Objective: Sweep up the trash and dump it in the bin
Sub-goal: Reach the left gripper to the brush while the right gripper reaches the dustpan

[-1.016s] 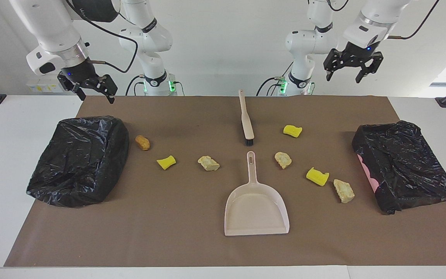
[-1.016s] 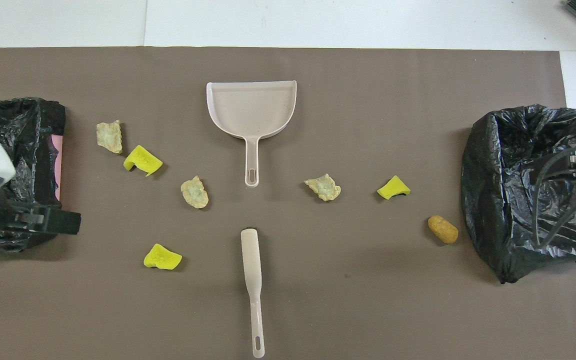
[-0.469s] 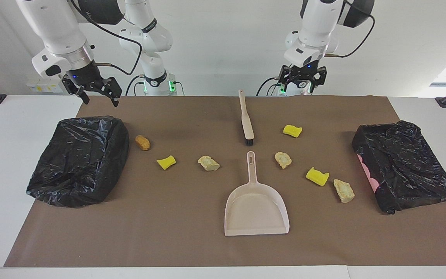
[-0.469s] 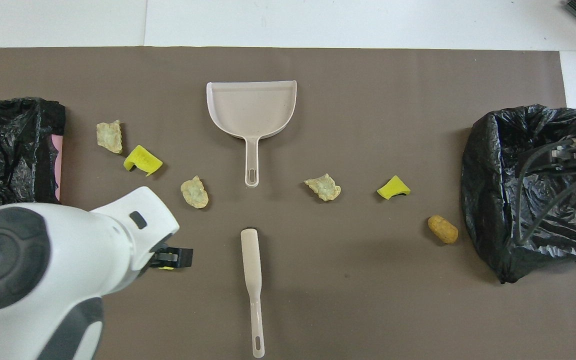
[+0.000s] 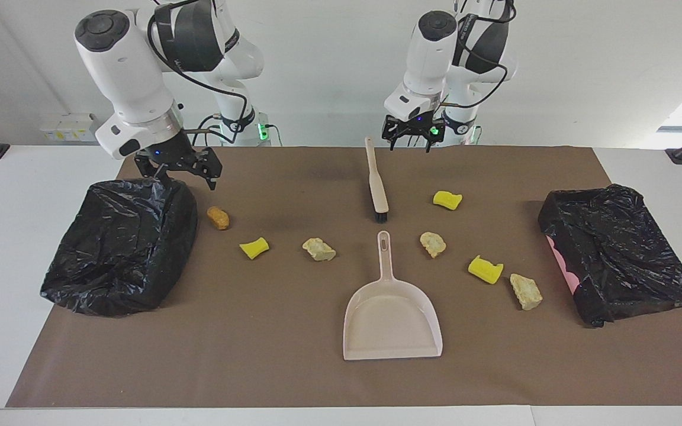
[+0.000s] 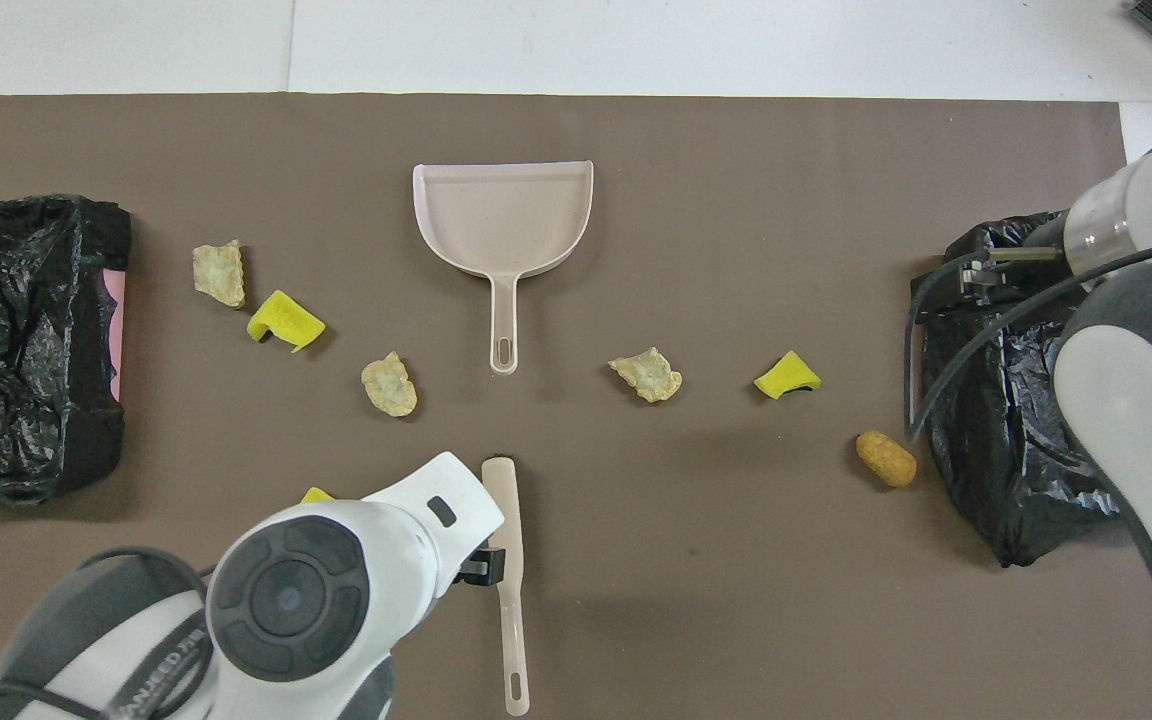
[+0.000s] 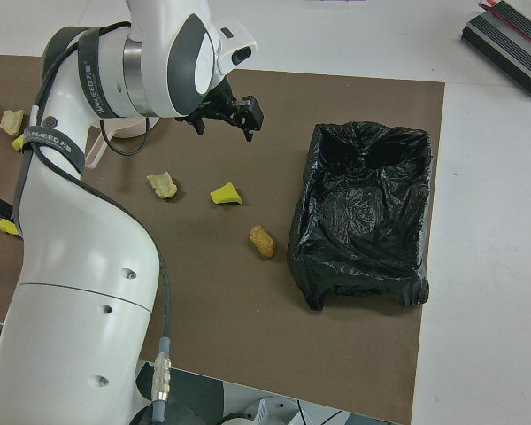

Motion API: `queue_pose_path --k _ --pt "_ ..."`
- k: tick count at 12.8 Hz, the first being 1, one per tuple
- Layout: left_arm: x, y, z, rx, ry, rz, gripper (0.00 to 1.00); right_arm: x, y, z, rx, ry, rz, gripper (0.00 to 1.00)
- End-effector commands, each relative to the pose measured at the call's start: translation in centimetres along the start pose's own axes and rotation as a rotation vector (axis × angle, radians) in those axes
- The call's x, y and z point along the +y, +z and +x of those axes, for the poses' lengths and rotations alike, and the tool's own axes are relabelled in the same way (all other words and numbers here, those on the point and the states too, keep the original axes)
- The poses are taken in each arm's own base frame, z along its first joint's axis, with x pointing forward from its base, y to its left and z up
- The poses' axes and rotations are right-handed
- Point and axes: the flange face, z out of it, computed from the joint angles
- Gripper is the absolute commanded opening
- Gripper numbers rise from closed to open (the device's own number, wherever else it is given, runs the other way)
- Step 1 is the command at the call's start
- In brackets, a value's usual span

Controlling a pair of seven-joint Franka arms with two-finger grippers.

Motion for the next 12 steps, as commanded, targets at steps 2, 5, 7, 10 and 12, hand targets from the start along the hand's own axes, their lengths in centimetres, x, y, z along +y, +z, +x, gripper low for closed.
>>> queue_pose_path --k 2,5,7,10,12 --pt "3.0 6.8 -3.3 0.013 -0.036 0.016 1.00 -6.5 2.5 1.0 0.041 0.018 0.046 1.00" --pt "4.1 9.7 -4.4 -0.033 -0.067 -0.024 1.00 -12.9 6.3 1.8 0.065 0.043 0.073 1.00" --pt "4.9 11.6 -4.8 -0.062 -0.055 -0.029 1.00 -15.9 9.0 2.4 0.083 0.093 0.093 1.00" --pt "5.2 13.1 -5.8 -0.114 -0.073 -0.052 1.00 -20.3 12.9 2.8 0.077 0.162 0.107 1.00" --pt "5.2 13.3 -5.9 -0.132 -0.082 -0.073 0.75 -23.6 14.9 3.0 0.088 0.179 0.125 1.00"
